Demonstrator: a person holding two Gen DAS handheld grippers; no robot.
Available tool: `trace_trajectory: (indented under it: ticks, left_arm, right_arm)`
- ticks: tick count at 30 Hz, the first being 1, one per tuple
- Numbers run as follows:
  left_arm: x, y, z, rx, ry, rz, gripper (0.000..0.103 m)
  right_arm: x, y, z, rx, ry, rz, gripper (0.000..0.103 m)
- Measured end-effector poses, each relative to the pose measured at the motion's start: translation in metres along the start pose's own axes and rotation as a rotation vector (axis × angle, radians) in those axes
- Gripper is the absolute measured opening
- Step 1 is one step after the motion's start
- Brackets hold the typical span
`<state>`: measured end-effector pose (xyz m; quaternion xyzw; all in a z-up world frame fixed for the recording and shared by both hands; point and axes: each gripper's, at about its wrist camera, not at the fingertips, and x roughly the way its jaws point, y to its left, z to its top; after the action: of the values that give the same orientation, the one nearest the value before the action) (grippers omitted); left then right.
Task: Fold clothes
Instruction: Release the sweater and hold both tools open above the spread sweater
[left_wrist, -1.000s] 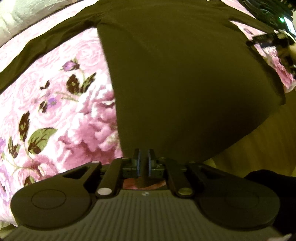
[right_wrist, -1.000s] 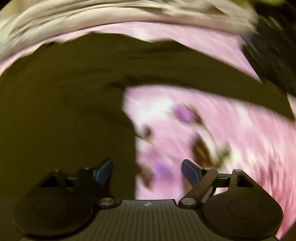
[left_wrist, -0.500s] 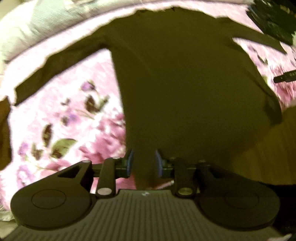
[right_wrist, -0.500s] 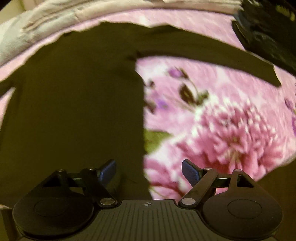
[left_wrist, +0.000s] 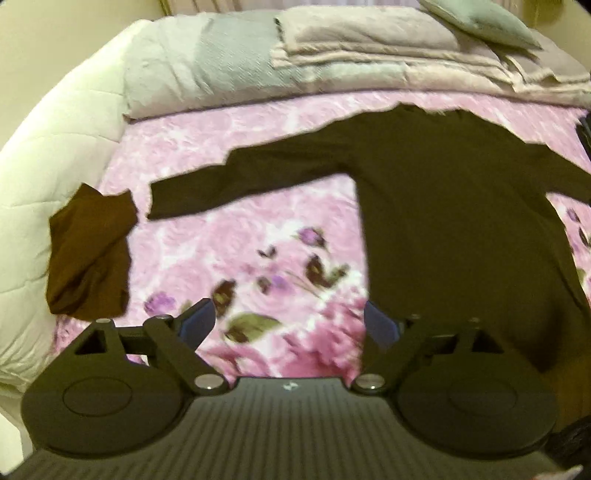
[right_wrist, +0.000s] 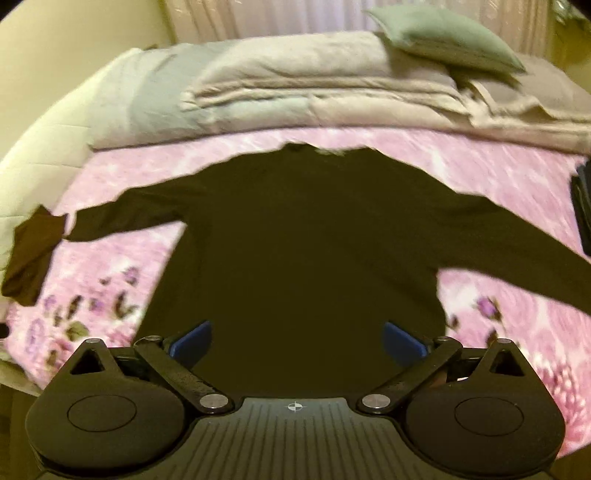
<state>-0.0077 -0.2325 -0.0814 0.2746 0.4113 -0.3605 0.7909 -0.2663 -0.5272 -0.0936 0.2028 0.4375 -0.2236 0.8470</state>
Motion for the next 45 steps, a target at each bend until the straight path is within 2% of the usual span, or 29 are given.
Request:
trace_trajectory:
  ticks: [6, 11, 18, 21, 29, 40, 45]
  left_arm:
    - [0.026, 0.051, 0.021, 0.060, -0.013, -0.033, 0.089]
    - [0.051, 0.096, 0.046, 0.120, -0.018, -0.091, 0.091]
    - [0.067, 0.135, 0.068, 0.279, -0.051, -0.135, 0.091]
    - [0.075, 0.148, 0.070, 0.255, -0.048, -0.137, 0.091]
    - [0.077, 0.152, 0.061, 0.180, -0.009, -0.134, 0.091]
    - [0.061, 0.126, 0.052, 0.170, 0.009, -0.089, 0.091]
    - [0.053, 0.126, 0.048, 0.158, 0.012, -0.058, 0.091]
  right_arm:
    - [0.008, 0.062, 0.016, -0.055, -0.007, -0.073, 0.102]
    - [0.017, 0.112, 0.022, 0.017, 0.014, -0.157, 0.102]
    - [0.018, 0.168, 0.024, 0.115, 0.040, -0.226, 0.102]
    - [0.019, 0.184, 0.026, 0.089, 0.065, -0.239, 0.102]
    - [0.033, 0.189, 0.033, 0.036, 0.102, -0.251, 0.102]
    - [0.042, 0.170, 0.034, 0.014, 0.111, -0.188, 0.102]
    - [0.054, 0.169, 0.036, -0.010, 0.112, -0.159, 0.102]
